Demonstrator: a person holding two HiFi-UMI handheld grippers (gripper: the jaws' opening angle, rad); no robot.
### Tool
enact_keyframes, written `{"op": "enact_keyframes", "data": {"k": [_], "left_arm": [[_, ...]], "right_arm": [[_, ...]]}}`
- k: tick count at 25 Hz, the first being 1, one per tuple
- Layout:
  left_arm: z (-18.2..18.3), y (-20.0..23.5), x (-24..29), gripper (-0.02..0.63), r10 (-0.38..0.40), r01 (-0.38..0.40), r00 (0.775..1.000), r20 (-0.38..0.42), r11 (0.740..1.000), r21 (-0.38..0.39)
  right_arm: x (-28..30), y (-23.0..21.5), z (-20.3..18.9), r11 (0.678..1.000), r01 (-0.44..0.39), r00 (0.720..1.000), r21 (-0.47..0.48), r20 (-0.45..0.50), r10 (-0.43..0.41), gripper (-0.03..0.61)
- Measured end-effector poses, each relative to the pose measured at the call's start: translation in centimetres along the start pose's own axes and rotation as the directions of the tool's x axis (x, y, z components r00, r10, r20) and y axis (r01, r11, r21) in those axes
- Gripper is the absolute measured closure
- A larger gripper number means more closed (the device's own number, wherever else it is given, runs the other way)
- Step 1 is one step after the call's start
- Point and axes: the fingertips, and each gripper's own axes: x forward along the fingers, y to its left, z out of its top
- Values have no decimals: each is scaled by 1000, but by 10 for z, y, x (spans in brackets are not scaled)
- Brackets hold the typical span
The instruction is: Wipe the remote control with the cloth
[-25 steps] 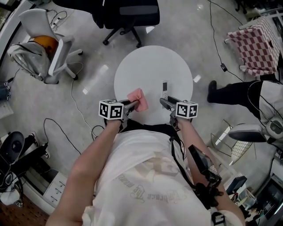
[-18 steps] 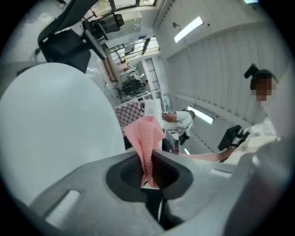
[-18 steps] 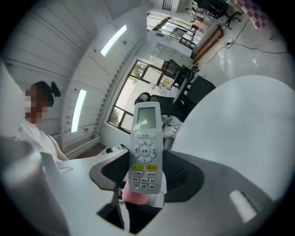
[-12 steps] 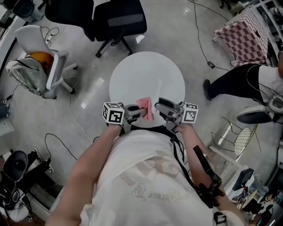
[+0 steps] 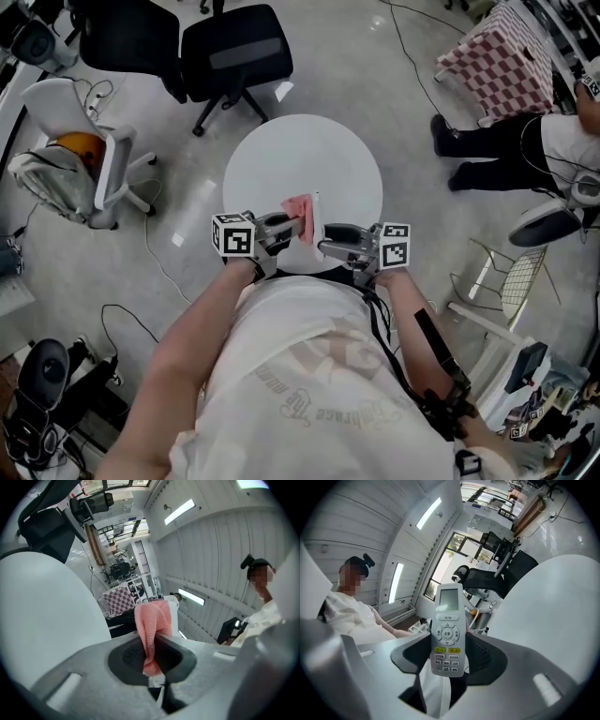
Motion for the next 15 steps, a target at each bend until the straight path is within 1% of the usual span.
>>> {"op": "enact_keyframes", "data": {"k": [2,4,7,9,11,12,15], "left_arm": [[12,-1,2,595,-12,11,1000,24,1000,11],[27,-5,3,595,-32,31,997,67,999,16],[48,-13,4,595,-60,60,990,125,998,5],[56,-19,5,595,-95,97,985,142,995,-3],[58,-25,7,595,-136,140,981,140,990,-17],[56,-27,9,595,-145,149,981,131,989,-22],[44,-25,16,595,-129,132,987,94,991,-29]], "right_arm": [[-3,1,-5,1000,1,1000,-5,-15,-1,344],[-8,2,-10,1000,-1,999,-11,-36,0,344],[-14,4,-18,1000,-6,997,-19,-71,4,344],[-17,6,-21,1000,-11,997,-21,-82,9,344],[-19,10,-22,999,-22,996,-24,-90,20,344],[-19,12,-22,999,-29,995,-27,-93,26,344],[-20,15,-20,999,-36,995,-38,-93,33,344]]}}
